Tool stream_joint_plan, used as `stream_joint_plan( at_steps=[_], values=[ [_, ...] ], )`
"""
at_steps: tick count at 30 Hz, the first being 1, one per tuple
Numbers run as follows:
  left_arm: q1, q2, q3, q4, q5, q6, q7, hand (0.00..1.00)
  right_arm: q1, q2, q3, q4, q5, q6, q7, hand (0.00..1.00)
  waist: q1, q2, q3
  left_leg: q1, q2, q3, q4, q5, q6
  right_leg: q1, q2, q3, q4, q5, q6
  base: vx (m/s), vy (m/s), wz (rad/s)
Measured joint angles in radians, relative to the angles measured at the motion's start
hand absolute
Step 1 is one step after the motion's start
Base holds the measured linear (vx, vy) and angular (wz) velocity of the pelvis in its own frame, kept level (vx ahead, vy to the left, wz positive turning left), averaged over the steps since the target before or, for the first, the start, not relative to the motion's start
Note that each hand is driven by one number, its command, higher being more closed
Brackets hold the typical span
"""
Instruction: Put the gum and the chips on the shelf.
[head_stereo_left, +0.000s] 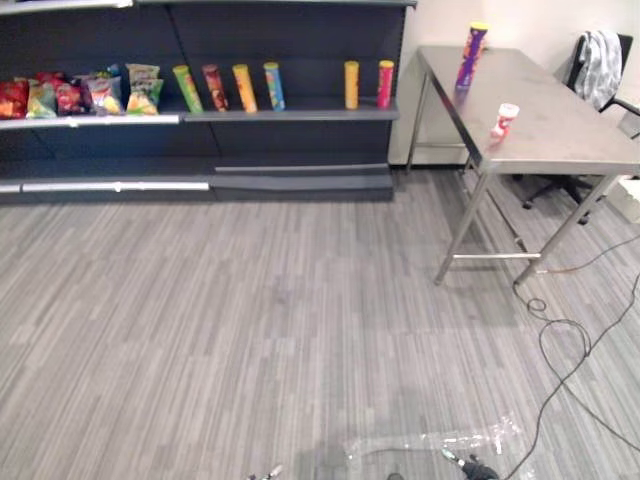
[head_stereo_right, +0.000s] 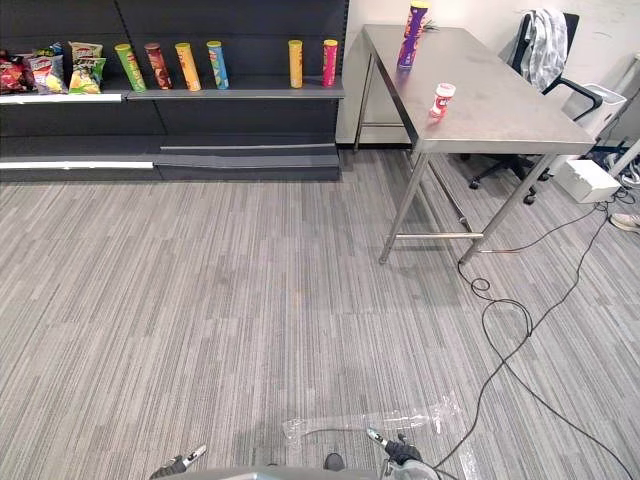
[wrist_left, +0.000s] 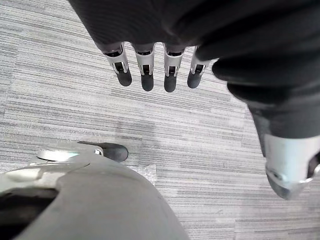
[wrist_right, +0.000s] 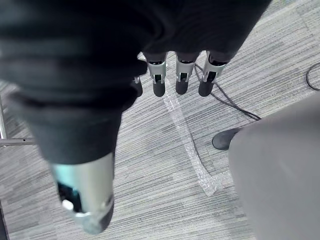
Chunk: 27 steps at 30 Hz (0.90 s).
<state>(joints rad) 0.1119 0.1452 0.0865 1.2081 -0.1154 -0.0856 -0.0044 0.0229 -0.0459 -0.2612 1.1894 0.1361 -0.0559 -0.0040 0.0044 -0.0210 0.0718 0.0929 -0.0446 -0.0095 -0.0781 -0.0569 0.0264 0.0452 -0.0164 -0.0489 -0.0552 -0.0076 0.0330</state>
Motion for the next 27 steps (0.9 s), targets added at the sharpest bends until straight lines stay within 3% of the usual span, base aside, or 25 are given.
stream_joint_plan(
  at_steps=[17, 27],
  values=[
    [0.013, -0.004, 0.015, -0.018, 0.011, -0.003, 0.008, 0.0, 0.001, 0.011, -0.016, 0.0, -0.016, -0.001, -0.001, 0.0, 0.0, -0.006, -0.001, 0.017, -0.005, -0.007, -0.006, 0.007, 0.011, 0.018, -0.004, -0.009, -0.002, -0.001, 0.001, 0.0, -0.002, 0.01],
    [0.013, 0.006, -0.036, -0.018, 0.007, -0.023, 0.018, 0.0, 0.004, 0.014, -0.006, 0.001, -0.007, -0.015, 0.0, 0.0, 0.0, -0.007, -0.003, 0.021, -0.005, -0.009, -0.006, 0.009, 0.012, 0.022, -0.005, -0.012, -0.002, -0.001, 0.002, 0.0, 0.0, 0.0]
  ],
)
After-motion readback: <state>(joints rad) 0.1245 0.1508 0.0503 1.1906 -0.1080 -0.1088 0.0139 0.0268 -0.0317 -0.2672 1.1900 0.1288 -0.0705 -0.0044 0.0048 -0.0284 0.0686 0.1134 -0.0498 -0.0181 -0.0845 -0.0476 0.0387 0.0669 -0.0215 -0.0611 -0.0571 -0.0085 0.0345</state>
